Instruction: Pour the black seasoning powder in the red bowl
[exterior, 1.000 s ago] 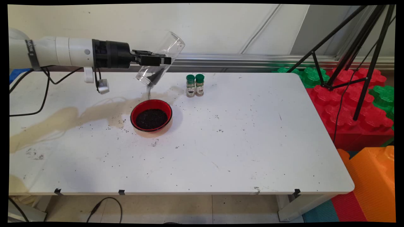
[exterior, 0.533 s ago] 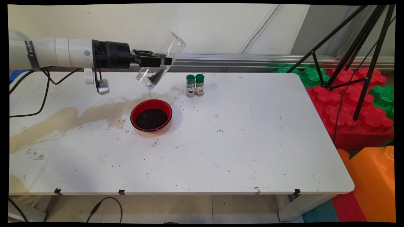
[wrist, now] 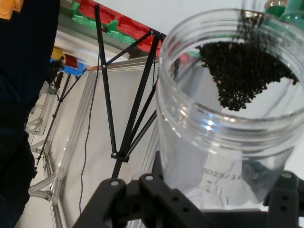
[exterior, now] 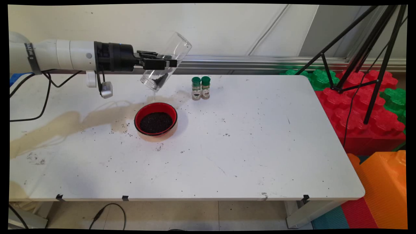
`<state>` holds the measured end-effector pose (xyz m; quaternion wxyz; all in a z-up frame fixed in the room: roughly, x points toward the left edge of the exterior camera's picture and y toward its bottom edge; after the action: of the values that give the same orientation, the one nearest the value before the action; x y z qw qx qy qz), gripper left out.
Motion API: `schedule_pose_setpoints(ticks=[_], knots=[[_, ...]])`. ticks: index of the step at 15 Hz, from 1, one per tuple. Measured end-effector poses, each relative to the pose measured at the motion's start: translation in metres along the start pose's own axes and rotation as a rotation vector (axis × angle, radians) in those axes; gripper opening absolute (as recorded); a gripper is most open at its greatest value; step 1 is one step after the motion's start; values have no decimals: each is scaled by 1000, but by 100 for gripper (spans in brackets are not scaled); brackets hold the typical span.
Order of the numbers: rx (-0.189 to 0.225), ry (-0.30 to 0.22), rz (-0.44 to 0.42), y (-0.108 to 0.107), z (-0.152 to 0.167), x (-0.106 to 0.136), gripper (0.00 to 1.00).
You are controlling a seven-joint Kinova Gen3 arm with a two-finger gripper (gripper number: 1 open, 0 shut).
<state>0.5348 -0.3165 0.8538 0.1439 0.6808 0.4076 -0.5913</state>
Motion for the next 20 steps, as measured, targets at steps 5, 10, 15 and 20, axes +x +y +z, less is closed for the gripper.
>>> schedule_pose_setpoints(ticks=[5, 10, 15, 20], knots=[[0, -3, 8, 0, 0, 1, 0], [2, -6, 16, 0, 0, 1, 0], [0, -6, 1, 1, 0, 2, 0], [-7, 1, -44, 3, 0, 3, 0]])
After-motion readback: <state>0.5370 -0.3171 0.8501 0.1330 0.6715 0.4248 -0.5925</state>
